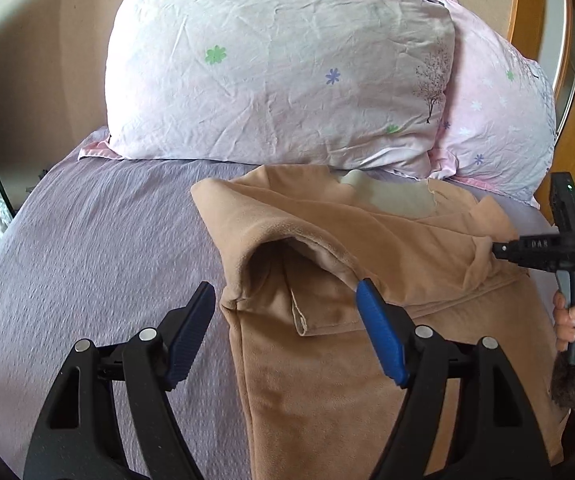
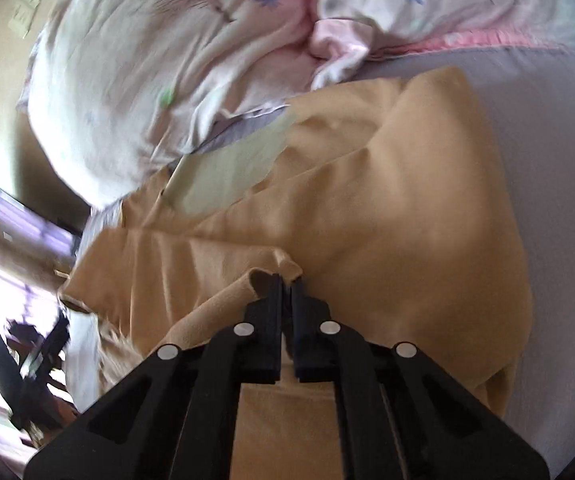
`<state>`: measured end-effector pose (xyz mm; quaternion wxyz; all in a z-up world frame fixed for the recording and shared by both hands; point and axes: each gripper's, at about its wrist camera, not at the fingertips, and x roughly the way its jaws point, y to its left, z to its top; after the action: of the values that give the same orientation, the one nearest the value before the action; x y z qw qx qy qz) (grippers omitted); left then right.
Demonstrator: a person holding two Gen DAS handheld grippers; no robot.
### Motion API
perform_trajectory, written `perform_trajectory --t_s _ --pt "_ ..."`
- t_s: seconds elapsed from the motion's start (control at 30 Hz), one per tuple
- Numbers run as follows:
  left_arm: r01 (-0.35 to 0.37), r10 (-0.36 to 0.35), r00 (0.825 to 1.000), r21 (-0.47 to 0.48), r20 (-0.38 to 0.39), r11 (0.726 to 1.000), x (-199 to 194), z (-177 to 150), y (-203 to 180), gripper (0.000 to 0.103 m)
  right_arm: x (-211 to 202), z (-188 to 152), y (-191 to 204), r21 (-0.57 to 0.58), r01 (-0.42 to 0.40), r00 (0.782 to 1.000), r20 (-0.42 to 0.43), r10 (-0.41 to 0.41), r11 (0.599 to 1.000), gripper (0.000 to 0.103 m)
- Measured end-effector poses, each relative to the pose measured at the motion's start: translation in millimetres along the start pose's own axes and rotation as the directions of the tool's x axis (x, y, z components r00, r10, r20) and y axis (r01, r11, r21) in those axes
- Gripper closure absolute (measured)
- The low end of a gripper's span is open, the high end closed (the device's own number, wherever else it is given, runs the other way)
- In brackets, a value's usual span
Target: Fold small clothes
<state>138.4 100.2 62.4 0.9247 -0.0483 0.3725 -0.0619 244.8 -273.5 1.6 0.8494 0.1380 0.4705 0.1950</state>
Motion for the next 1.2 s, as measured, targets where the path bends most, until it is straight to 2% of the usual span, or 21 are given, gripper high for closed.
perform_trajectory --t_s 0.1,0.17,0.23,0.27,0.3,0.33,0.4,0.43,0.5,0.6,0.73,0.83,0.87,0.9,1.07,1.13,1.2 --pt "0.01 -0.009 1.0 -0.015 0.019 1.0 1.3 0.7 1.6 0.028 -33.6 6.4 9.0 -0.045 0.048 0.987 0.158 -0.041 0.998 0.1" --pt "0.011 -0.011 0.999 -0.02 0.033 1.0 -0.1 0.9 3.2 0.026 -57.6 13.6 6.8 -0.028 0.154 0.946 0.294 -0.139 0.988 0.1" --pt "0.008 -0.007 0.999 -0.019 0.034 1.0 0.7 0.8 3.7 0.025 -63.4 19.5 -4.9 0.011 0.245 0.912 0.338 -0.234 0.969 0.099" --pt "0.009 -0.009 1.0 -0.02 0.029 1.0 2.5 0.4 4.1 0.025 -58.0 23.4 -12.3 0.029 0.283 0.912 0.303 -0.278 0.959 0.094" --pt "0.011 -0.011 1.0 -0.022 0.021 1.0 4.7 -0.2 4.6 0.025 -53.4 27.2 -19.0 0.04 0.296 0.918 0.266 -0.295 0.954 0.085" --pt "0.013 -0.013 1.0 -0.023 0.017 1.0 6.1 -0.5 5.1 0.025 -55.4 27.4 -29.1 0.084 0.289 0.921 0.247 -0.3 0.954 0.072" --pt "0.022 -0.022 1.0 -0.026 0.008 0.999 9.5 -1.9 6.0 0.025 -67.5 21.9 -34.2 0.11 0.245 0.919 0.289 -0.267 0.963 0.056" --pt "0.024 -0.024 1.0 -0.026 0.006 0.999 10.9 -2.4 6.0 0.025 -72.5 18.9 -34.2 0.099 0.223 0.922 0.303 -0.243 0.97 0.053" --pt "0.028 -0.028 1.0 -0.028 -0.004 0.999 14.6 -3.0 5.8 0.025 -75.5 14.5 -33.5 0.089 0.223 0.928 0.285 -0.24 0.971 0.054" --pt "0.034 -0.034 0.999 -0.029 -0.016 0.999 19.2 -3.6 5.1 0.025 -71.0 10.6 -26.4 0.049 0.21 0.941 0.261 -0.215 0.976 0.061" --pt "0.035 -0.036 0.999 -0.027 -0.028 0.999 22.4 -5.2 4.2 0.025 -59.4 9.5 -15.8 0.022 0.265 0.932 0.252 -0.262 0.964 0.062" --pt "0.037 -0.038 0.999 -0.033 -0.034 0.999 23.8 -5.8 6.0 0.024 -44.3 13.6 -25.7 0.028 0.265 0.944 0.195 -0.265 0.964 0.063" --pt "0.039 -0.041 0.998 -0.04 -0.038 0.998 24.9 -5.8 7.4 0.024 -40.9 12.1 -30.8 0.032 0.245 0.953 0.174 -0.247 0.969 0.071" --pt "0.041 -0.043 0.998 -0.045 -0.041 0.998 25.6 -5.8 8.8 0.024 -39.1 9.6 -35.4 0.038 0.22 0.962 0.159 -0.223 0.975 0.103" --pt "0.052 -0.056 0.997 -0.073 -0.054 0.996 28.4 -7.1 15.3 0.024 -66.2 -15.1 -50.5 0.077 0.19 0.955 0.218 -0.203 0.979 0.102" --pt "0.058 -0.063 0.996 -0.082 -0.06 0.995 29.8 -7.3 16.7 0.024 -67.8 -23.4 -55.1 0.087 0.226 0.954 0.181 -0.238 0.97 0.102" --pt "0.063 -0.069 0.995 -0.086 -0.065 0.994 31.2 -6.9 17.0 0.024 -72.8 -28.3 -55.3 0.096 0.271 0.94 0.189 -0.285 0.958 0.095"
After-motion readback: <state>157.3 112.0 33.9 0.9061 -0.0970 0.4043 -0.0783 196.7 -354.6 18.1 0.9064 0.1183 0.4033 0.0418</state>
